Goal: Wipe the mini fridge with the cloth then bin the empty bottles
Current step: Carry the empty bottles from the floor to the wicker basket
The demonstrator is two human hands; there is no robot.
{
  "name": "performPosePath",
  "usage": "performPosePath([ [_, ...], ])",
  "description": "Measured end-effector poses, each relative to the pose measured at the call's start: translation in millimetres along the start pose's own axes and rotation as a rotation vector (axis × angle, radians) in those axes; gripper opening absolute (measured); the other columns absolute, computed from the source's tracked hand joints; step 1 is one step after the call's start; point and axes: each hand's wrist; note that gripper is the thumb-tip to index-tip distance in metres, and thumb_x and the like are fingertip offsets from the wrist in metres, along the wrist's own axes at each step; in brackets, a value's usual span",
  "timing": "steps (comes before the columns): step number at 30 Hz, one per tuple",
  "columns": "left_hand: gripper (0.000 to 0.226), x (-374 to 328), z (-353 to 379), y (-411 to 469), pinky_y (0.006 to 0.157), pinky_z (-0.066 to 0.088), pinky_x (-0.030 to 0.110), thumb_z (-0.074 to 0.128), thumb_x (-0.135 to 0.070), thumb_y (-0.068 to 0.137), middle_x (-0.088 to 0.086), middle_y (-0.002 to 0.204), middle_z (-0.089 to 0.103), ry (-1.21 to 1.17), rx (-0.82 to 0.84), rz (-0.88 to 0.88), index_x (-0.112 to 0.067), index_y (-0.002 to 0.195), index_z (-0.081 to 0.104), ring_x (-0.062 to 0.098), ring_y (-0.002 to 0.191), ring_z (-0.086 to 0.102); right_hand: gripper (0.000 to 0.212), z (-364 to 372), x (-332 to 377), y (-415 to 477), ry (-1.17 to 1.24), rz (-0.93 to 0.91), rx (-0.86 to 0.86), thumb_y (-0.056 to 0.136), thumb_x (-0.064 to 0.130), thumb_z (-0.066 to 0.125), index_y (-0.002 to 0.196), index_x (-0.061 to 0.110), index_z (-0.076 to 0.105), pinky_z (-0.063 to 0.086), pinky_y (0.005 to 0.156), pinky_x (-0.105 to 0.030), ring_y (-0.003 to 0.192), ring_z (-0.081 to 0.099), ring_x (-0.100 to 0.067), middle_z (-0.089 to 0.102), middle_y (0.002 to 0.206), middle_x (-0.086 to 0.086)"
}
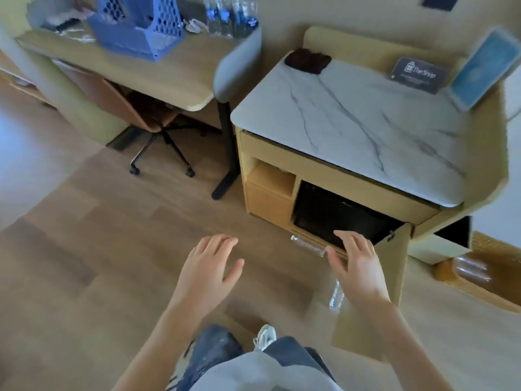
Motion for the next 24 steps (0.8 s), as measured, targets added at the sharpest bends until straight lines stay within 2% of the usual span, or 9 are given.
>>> performPosePath([
  [6,0.041,-0.7,24.7,95.1,0.093,0.051,0.034,0.064,-0.033,0.091,-0.002,0.125,0.063,-0.039,0.165,0.303,-0.012,0.126,0.063,0.021,0.115,0.059,0.036,9.9,-20.0,2.9,-0.039,0.325,-0.129,0.098,0.031,0.059,0.129,0.013,0.059,0.046,0.099,-0.043,0.117,0.051,-0.027,0.059,0.128,-0.006],
  [10,0.042,5.2,73.0,153.7,0.093,0.052,0.033,0.064,-0.034,0.091,-0.001,0.124,0.062,-0.061,0.292,0.505,-0.012,0.127,0.063,0.02,0.114,0.06,0.032,46.5,-41.0,5.2,-0.08,0.485,-0.224,0.094,0.026,0.066,0.122,0.012,0.062,0.048,0.092,-0.043,0.11,0.056,-0.033,0.062,0.121,-0.009],
  [13,0.043,12.1,123.1,193.5,0.092,0.054,0.035,0.064,-0.035,0.09,-0.002,0.123,0.063,-0.051,0.347,0.622,-0.013,0.126,0.063,0.02,0.113,0.061,0.037,85.7,-66.1,11.7,-0.09,0.571,-0.265,0.093,0.026,0.067,0.128,0.014,0.061,0.049,0.091,-0.04,0.108,0.058,-0.03,0.063,0.12,-0.007],
  [16,0.044,20.1,194.4,224.6,0.09,0.056,0.035,0.066,-0.035,0.087,-0.001,0.12,0.064,-0.048,0.378,0.69,-0.012,0.124,0.063,0.021,0.11,0.063,0.04,135.4,-109.2,22.4,-0.07,0.645,-0.266,0.094,0.027,0.065,0.132,0.014,0.059,0.049,0.092,-0.039,0.111,0.058,-0.03,0.062,0.123,-0.006],
  [20,0.046,38.1,326.9,250.0,0.09,0.055,0.036,0.069,-0.036,0.086,-0.002,0.121,0.062,-0.057,0.416,0.705,-0.013,0.126,0.063,0.021,0.11,0.061,0.041,225.6,-191.5,36.8,-0.057,0.711,-0.233,0.095,0.027,0.064,0.133,0.016,0.057,0.047,0.091,-0.036,0.113,0.057,-0.029,0.06,0.127,-0.004],
  [24,0.055,59.5,486.1,267.8,0.101,0.047,0.034,0.059,-0.046,0.092,-0.004,0.133,0.055,-0.031,0.473,0.713,-0.017,0.138,0.054,0.019,0.123,0.053,0.043,334.9,-289.6,49.3,-0.052,0.743,-0.17,0.096,0.025,0.063,0.137,0.015,0.054,0.047,0.089,-0.037,0.115,0.056,-0.03,0.056,0.135,-0.003],
])
Point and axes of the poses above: each hand's wrist, its own y-axis towards the middle knuckle, its own z-axis out of the palm, x = y × z
